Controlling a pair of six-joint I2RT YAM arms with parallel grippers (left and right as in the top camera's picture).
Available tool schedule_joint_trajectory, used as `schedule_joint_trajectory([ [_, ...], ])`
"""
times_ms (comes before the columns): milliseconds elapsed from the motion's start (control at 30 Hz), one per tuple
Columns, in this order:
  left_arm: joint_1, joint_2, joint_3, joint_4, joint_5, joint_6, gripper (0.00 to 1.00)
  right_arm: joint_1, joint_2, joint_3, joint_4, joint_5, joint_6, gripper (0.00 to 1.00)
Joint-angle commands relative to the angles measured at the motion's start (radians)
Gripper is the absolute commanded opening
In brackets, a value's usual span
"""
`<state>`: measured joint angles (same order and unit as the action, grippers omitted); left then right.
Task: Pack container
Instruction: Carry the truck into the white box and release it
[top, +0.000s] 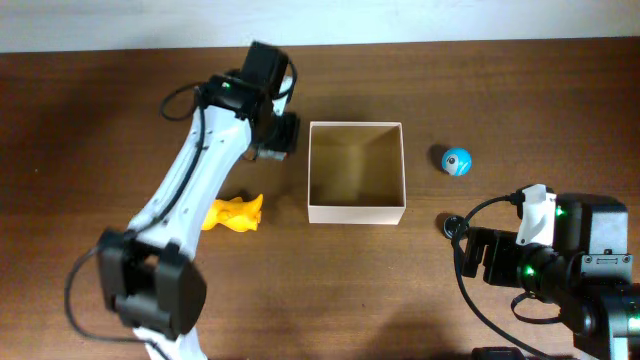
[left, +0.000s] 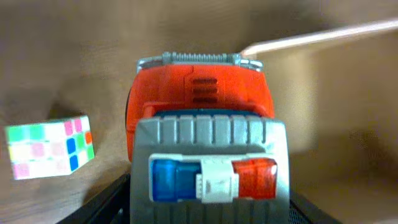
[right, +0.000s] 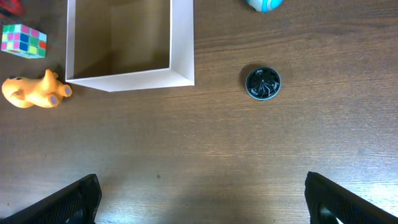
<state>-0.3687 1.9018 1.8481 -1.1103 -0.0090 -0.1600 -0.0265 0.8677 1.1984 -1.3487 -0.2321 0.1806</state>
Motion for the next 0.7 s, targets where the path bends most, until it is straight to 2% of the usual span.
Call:
schedule_joint_trajectory([
  [0,-0.053,-0.084,0.032,-0.015,-0.009,-0.116,0.41,-0.006,-0.002,0.002,-0.002,0.009,-0.009,0.99],
  [100,-0.113,-0.082,0.03,-0.015,-0.007,-0.208,0.35,-0.006,-0.002,0.002,-0.002,0.009,-0.009,0.99],
  [300,-0.235,-0.026,-0.019,0.098,-0.04,-0.348,0.36,-0.006,-0.002,0.002,-0.003,0.009,-0.009,0.99],
  [500,-0.32,0.111,-0.021,0.199,-0.075,-0.414,0.36,-0.006,-0.002,0.002,-0.003,0.009,-0.009,0.99],
  [667,-0.336,0.22,-0.021,0.25,-0.085,-0.44,0.36,-0.006,-0.002,0.002,-0.003,0.009,-0.009,0.99],
])
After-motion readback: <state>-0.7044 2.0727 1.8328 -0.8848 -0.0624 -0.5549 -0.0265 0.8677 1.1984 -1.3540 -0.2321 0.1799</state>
